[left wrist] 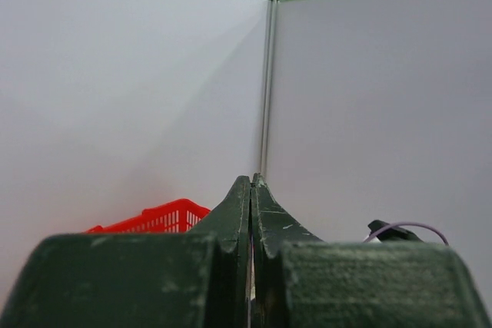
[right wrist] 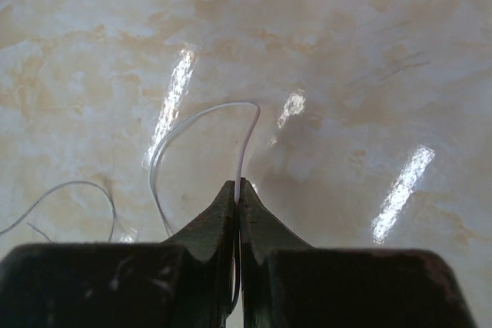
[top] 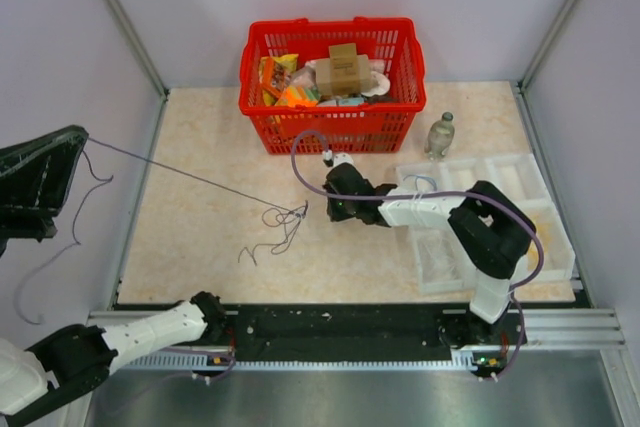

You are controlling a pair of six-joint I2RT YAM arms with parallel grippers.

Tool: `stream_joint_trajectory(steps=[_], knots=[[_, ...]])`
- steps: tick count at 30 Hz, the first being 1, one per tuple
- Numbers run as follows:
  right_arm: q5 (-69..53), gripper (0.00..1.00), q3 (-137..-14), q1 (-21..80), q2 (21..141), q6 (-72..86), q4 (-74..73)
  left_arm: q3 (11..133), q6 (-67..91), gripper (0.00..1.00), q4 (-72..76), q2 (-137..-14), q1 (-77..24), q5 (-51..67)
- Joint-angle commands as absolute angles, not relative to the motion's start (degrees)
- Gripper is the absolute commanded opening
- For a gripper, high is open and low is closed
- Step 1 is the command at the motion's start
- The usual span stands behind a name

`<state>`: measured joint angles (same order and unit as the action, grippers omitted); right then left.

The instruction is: Untangle the cables

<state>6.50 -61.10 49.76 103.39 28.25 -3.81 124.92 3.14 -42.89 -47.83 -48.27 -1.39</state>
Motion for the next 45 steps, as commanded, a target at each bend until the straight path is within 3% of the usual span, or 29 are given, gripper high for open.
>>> stream_joint_trajectory(steps=[1,11,17,21,23,29,36,37,38,40,43,45], knots=[[14.23,0.00,-59.24,49.31,105.55,27.16,-1.50,132.61,1.23,0.00,-35.34,-53.96,-48.25,-3.52],[24.43,0.00,-53.80,47.73,104.78,31.64,-0.44,135.88,-0.27,0.00,-23.38,-54.05,-48.16,-2.46],[22.77,0.00,-48.96,47.55,96.51,29.10,2.20,126.58,-0.26,0.00,-28.20,-52.30,-48.16,-9.20],[17.77,0.00,-46.76,47.64,84.59,28.91,1.76,111.58,2.46,0.00,-32.25,-48.53,-48.16,-21.86],[14.61,0.00,-47.10,47.81,76.85,28.57,0.45,97.29,4.99,0.00,-34.09,-45.37,-48.16,-28.44],[7.84,0.00,-56.41,47.55,67.32,26.90,-7.81,62.09,19.75,0.00,-30.51,-41.48,-48.16,-26.12],[1.76,0.00,-62.92,47.46,68.55,28.82,-12.39,50.10,29.88,0.00,-30.32,-44.47,-48.16,-27.24],[0.97,0.00,-63.19,47.37,68.55,29.35,-12.39,50.10,29.80,0.10,-30.67,-44.56,-48.16,-27.51],[0.62,0.00,-63.19,47.46,68.55,29.62,-12.39,50.27,29.62,0.28,-31.20,-44.65,-48.16,-28.03],[0.35,0.00,-63.72,47.37,69.17,29.71,-12.65,50.62,28.92,0.53,-31.90,-44.21,-48.16,-27.95],[-3.06,0.00,-65.91,47.37,71.53,29.53,-14.40,51.59,27.86,0.68,-32.69,-43.25,-48.16,-23.93],[-5.09,0.00,-67.85,47.37,73.64,29.62,-15.99,52.21,25.67,0.68,-31.82,-42.54,-48.16,-17.01]])
